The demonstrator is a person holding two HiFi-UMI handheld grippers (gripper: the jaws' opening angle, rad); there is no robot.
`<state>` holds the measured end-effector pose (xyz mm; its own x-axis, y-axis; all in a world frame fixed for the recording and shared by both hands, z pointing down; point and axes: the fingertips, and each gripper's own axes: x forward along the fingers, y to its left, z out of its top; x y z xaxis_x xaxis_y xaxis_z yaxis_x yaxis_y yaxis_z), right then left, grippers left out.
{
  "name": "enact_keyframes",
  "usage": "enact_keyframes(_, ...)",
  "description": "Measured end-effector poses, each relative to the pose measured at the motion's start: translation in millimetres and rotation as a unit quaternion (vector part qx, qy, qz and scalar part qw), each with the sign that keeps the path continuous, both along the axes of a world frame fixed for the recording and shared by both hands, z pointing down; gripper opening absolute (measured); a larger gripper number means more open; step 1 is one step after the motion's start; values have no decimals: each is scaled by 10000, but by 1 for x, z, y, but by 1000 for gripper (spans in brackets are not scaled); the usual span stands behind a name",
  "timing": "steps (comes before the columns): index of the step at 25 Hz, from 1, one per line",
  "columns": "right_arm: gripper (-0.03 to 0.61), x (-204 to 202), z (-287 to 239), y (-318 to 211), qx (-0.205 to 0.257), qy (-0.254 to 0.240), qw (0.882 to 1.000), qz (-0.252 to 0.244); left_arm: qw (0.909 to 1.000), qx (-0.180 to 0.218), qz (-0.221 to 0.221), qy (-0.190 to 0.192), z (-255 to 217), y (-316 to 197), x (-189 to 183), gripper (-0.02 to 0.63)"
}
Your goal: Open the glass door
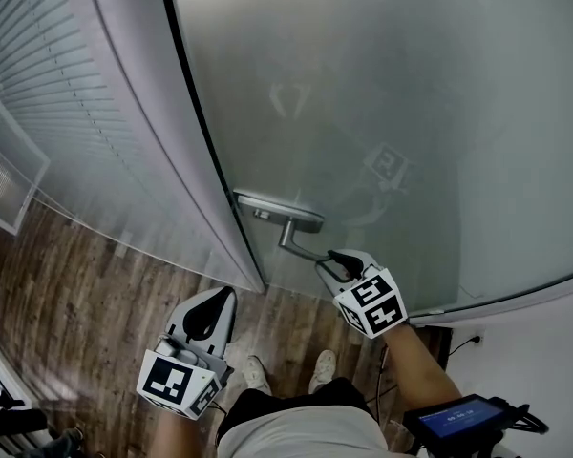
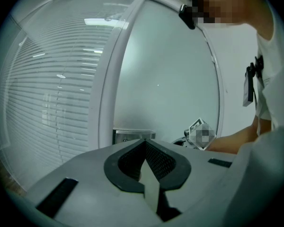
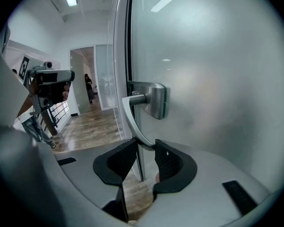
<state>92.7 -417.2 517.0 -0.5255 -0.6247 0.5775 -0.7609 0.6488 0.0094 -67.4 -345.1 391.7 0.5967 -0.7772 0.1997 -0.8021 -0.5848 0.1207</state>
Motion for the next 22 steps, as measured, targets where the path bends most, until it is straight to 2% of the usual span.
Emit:
enact_keyframes(7, 120, 3, -7, -27, 108, -61, 9997, 212, 10000, 4, -37, 38, -7, -3, -4, 0)
enact_keyframes(22, 118, 33, -30, -63, 447, 179, 9981, 380, 9998, 96, -160, 87, -9, 7, -5, 0)
